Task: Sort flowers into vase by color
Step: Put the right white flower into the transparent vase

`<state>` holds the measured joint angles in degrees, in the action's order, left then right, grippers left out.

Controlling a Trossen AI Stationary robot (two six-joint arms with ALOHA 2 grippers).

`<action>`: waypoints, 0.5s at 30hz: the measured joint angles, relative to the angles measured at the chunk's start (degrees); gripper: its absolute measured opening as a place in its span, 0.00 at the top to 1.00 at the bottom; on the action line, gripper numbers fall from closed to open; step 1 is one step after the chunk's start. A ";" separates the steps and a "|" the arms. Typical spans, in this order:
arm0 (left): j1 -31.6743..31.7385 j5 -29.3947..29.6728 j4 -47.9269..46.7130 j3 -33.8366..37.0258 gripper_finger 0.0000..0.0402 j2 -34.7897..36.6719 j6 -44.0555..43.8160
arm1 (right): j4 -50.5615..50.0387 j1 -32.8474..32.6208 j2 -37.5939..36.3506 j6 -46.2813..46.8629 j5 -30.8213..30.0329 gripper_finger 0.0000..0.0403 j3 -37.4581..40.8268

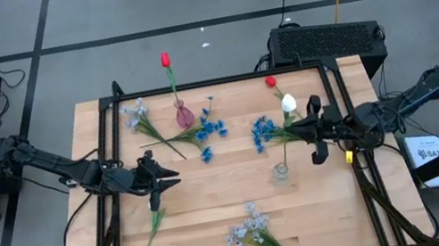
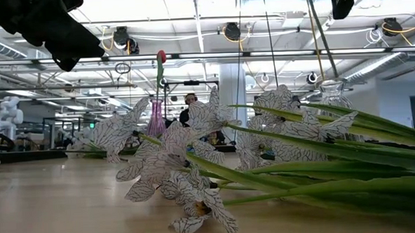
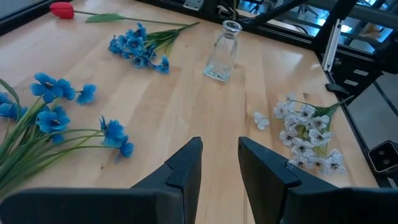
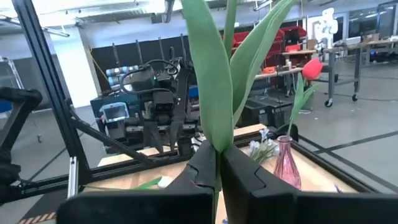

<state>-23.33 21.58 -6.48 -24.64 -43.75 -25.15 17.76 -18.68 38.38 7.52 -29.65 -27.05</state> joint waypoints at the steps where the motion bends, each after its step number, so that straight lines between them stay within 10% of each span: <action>1: 0.00 0.00 0.00 0.00 0.72 0.00 0.00 | 0.00 0.00 0.32 -0.28 0.00 1.00 0.00; 15: 0.00 -0.02 0.00 0.00 0.72 0.00 -0.04 | 13.33 -0.17 2.54 -1.94 3.05 1.00 10.54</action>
<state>-23.33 21.56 -6.48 -24.64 -43.75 -25.19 31.09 -18.85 40.92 5.58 -26.60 -16.51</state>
